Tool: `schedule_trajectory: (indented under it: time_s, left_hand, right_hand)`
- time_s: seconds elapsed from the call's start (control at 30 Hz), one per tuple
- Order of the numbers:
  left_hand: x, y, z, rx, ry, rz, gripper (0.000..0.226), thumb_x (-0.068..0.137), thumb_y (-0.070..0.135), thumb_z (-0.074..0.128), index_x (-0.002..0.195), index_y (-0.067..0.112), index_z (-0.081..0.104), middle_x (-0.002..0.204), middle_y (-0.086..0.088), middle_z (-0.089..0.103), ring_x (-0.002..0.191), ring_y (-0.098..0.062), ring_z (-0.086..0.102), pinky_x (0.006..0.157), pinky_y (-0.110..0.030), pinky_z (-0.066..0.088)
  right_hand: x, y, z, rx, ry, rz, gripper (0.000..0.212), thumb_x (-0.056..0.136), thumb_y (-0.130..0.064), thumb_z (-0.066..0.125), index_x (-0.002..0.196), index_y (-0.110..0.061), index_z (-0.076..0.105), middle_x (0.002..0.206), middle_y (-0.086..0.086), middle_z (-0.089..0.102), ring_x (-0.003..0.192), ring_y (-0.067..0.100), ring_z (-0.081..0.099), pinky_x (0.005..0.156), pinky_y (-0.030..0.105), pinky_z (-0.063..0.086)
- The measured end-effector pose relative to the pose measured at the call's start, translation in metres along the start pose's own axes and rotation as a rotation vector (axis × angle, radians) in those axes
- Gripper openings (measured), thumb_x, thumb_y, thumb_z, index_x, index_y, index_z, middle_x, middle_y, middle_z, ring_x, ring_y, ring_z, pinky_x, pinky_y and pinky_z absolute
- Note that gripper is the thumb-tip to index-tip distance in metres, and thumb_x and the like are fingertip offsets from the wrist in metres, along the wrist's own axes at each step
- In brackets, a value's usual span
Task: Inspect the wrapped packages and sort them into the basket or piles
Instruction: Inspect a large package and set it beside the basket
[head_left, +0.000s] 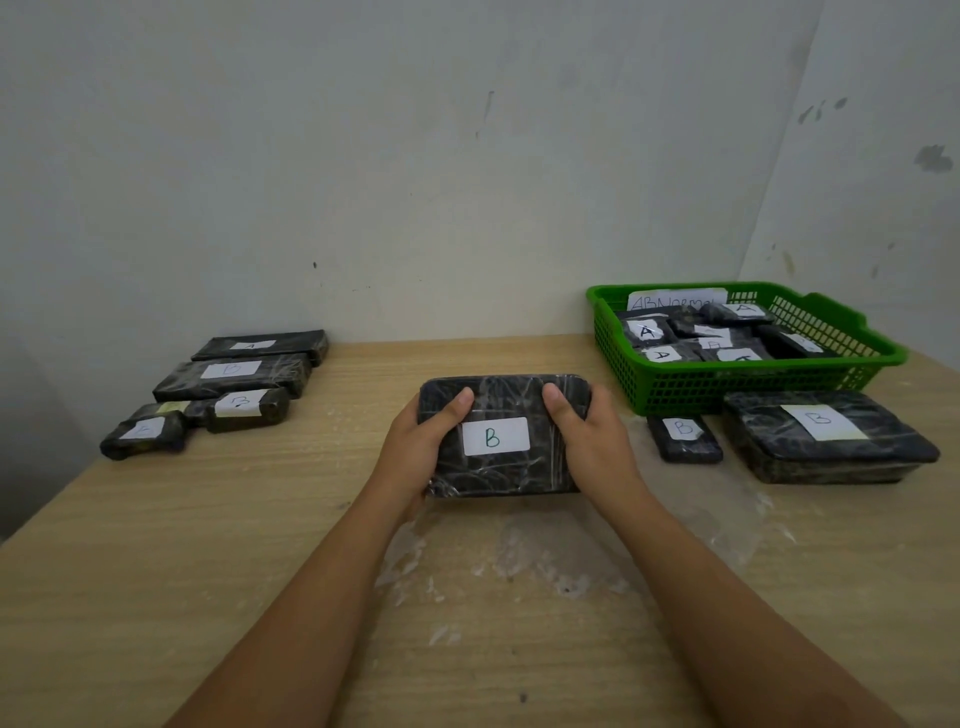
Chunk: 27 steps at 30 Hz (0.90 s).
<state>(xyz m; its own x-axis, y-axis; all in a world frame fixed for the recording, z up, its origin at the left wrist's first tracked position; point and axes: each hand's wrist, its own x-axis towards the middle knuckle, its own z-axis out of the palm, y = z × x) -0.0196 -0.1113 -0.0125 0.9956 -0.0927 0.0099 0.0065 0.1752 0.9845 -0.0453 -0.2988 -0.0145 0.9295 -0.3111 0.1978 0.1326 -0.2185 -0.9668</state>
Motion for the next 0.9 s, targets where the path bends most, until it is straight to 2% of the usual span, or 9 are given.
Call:
schedule_trajectory:
  time_s: [0.1,0.23,0.33,0.43,0.5,0.7,0.77,0.83,0.9]
  left_hand:
    - [0.0,0.0,0.003,-0.018,-0.015,-0.014,0.027,0.097,0.031,0.068,0.118,0.014,0.068,0.106,-0.009,0.079,0.095,-0.029,0.077,0.075,-0.041,0.064]
    - [0.0,0.002,0.001,-0.043,-0.009,-0.031,0.025,0.1,0.032,0.063,0.118,0.015,0.067,0.103,-0.007,0.079,0.092,-0.027,0.077,0.069,-0.038,0.064]
    - [-0.001,0.005,-0.001,-0.059,-0.005,-0.037,0.022,0.102,0.033,0.059,0.117,0.017,0.066,0.102,-0.006,0.08,0.087,-0.024,0.078,0.065,-0.036,0.063]
    - [-0.002,0.005,0.001,-0.088,-0.025,-0.037,0.021,0.102,0.032,0.059,0.117,0.019,0.065,0.104,-0.006,0.079,0.088,-0.023,0.078,0.066,-0.035,0.064]
    - [-0.001,0.005,0.004,-0.098,-0.032,-0.042,0.022,0.1,0.029,0.063,0.118,0.017,0.065,0.104,-0.006,0.08,0.089,-0.023,0.078,0.066,-0.035,0.064]
    - [0.0,-0.001,-0.001,-0.035,-0.103,-0.066,0.066,0.074,0.018,0.082,0.132,0.013,0.054,0.123,-0.012,0.072,0.099,-0.027,0.076,0.076,-0.048,0.063]
    - [0.002,-0.002,-0.003,-0.053,-0.113,-0.058,0.069,0.073,0.015,0.081,0.136,0.01,0.054,0.124,-0.014,0.072,0.105,-0.029,0.074,0.089,-0.054,0.061]
    - [0.003,-0.003,-0.004,-0.067,-0.1,-0.04,0.064,0.078,0.013,0.079,0.136,0.008,0.054,0.123,-0.014,0.072,0.105,-0.028,0.074,0.095,-0.055,0.058]
    - [0.005,-0.003,-0.005,-0.07,-0.081,-0.032,0.054,0.085,0.007,0.075,0.135,0.007,0.054,0.123,-0.014,0.072,0.1,-0.025,0.075,0.09,-0.051,0.061]
  right_hand:
    - [0.002,0.003,-0.001,0.016,0.022,0.004,0.03,0.1,-0.045,0.06,0.112,-0.018,0.054,0.1,-0.008,0.066,0.097,0.013,0.066,0.085,0.037,0.055]
    - [0.006,0.005,-0.004,0.003,-0.039,0.034,0.034,0.101,-0.051,0.055,0.116,-0.022,0.06,0.108,-0.005,0.07,0.104,0.017,0.067,0.099,0.048,0.053]
    - [0.008,0.003,-0.006,0.019,-0.077,0.026,0.03,0.105,-0.045,0.051,0.12,-0.023,0.063,0.11,-0.004,0.073,0.106,0.018,0.068,0.101,0.05,0.053]
    - [0.009,0.002,-0.008,0.022,-0.039,-0.021,0.025,0.105,-0.041,0.053,0.119,-0.024,0.064,0.11,-0.005,0.073,0.107,0.018,0.068,0.102,0.051,0.052]
    - [0.009,0.001,-0.008,0.027,-0.011,-0.029,0.029,0.105,-0.041,0.052,0.122,-0.021,0.064,0.111,-0.004,0.072,0.108,0.018,0.067,0.102,0.051,0.052]
    - [0.013,0.001,-0.015,0.078,0.055,0.014,0.036,0.105,-0.046,0.05,0.126,-0.02,0.064,0.115,-0.004,0.071,0.111,0.017,0.066,0.105,0.049,0.05]
    - [0.013,-0.002,-0.018,0.139,-0.021,0.044,0.041,0.1,-0.055,0.054,0.127,-0.025,0.063,0.117,-0.006,0.072,0.111,0.015,0.068,0.103,0.049,0.053]
    - [0.013,-0.002,-0.022,0.203,-0.124,0.06,0.061,0.087,-0.065,0.067,0.135,-0.029,0.059,0.124,-0.006,0.071,0.115,0.016,0.069,0.105,0.051,0.052]
    - [0.014,-0.003,-0.027,0.238,-0.221,0.069,0.07,0.08,-0.054,0.081,0.139,-0.028,0.054,0.126,-0.001,0.071,0.114,0.021,0.07,0.103,0.053,0.054]
